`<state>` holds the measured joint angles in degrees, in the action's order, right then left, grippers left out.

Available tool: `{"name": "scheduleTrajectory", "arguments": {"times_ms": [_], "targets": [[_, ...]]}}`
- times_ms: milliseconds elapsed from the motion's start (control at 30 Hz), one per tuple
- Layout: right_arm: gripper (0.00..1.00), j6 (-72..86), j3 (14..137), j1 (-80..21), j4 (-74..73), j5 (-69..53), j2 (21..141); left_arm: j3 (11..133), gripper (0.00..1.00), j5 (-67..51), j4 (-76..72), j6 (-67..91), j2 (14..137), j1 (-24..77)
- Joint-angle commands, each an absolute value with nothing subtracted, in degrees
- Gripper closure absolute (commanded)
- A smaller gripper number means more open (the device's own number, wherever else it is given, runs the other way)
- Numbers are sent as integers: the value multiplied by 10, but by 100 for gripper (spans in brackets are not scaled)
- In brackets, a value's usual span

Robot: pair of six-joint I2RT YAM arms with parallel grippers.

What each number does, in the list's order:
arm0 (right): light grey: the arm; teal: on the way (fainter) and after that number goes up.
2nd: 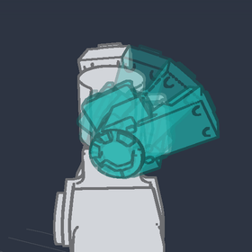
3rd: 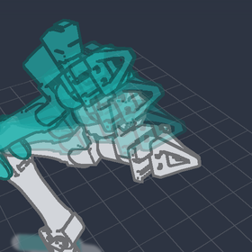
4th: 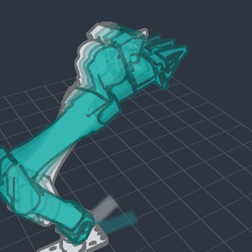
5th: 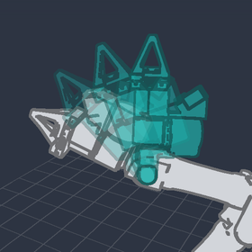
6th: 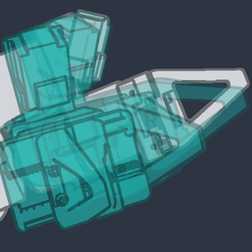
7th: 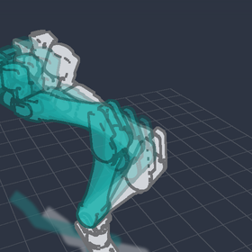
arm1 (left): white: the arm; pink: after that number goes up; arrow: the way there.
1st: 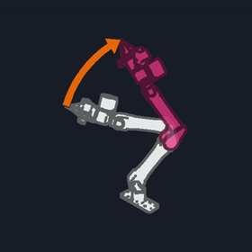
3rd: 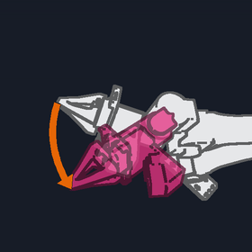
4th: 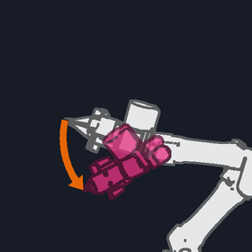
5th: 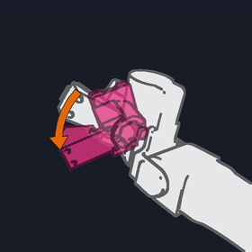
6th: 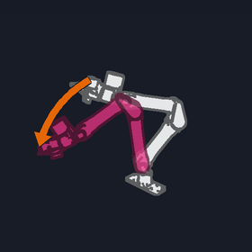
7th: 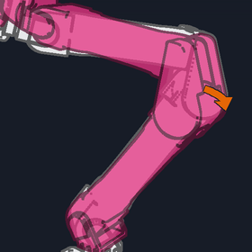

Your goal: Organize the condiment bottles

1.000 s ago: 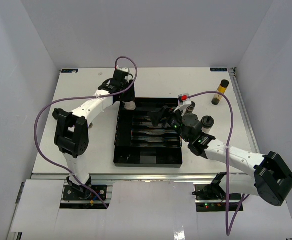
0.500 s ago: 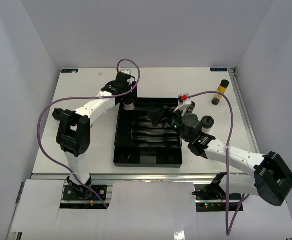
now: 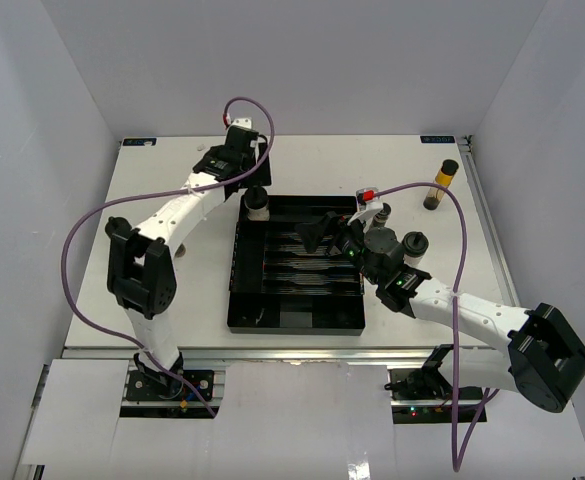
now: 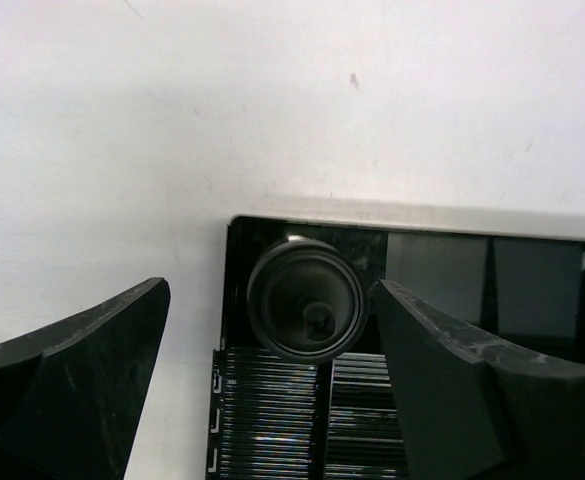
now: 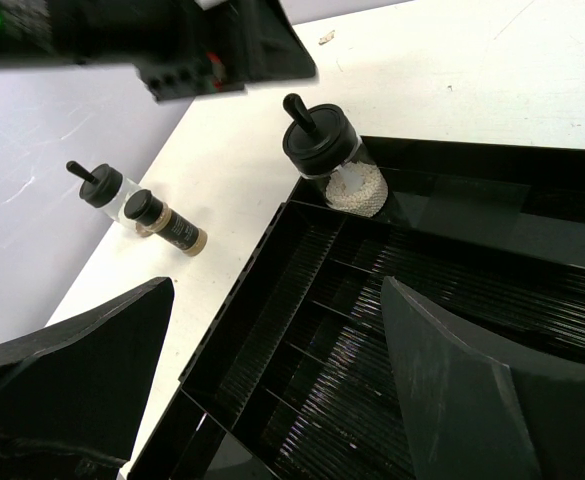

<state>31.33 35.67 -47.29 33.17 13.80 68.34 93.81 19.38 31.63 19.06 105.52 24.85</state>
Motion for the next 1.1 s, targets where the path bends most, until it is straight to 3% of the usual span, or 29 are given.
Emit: {"name": "scheduleTrajectory", "arguments": {"times_ms": [0, 233, 300, 500, 1067], "targets": [[10, 315, 363, -475, 360, 151, 681, 988, 9, 280, 361, 207, 975, 207], [10, 316, 360, -475, 359, 151, 678, 937, 9, 281, 454, 330, 918, 22], [10, 316, 359, -475, 359, 151, 677, 904, 9, 262, 456, 351, 881, -64], [10, 316, 366, -475, 354, 145, 684, 783, 11, 198, 418, 364, 807, -191], [10, 309, 364, -474, 356, 143, 675, 729, 11, 95, 365, 336, 883, -239]]}}
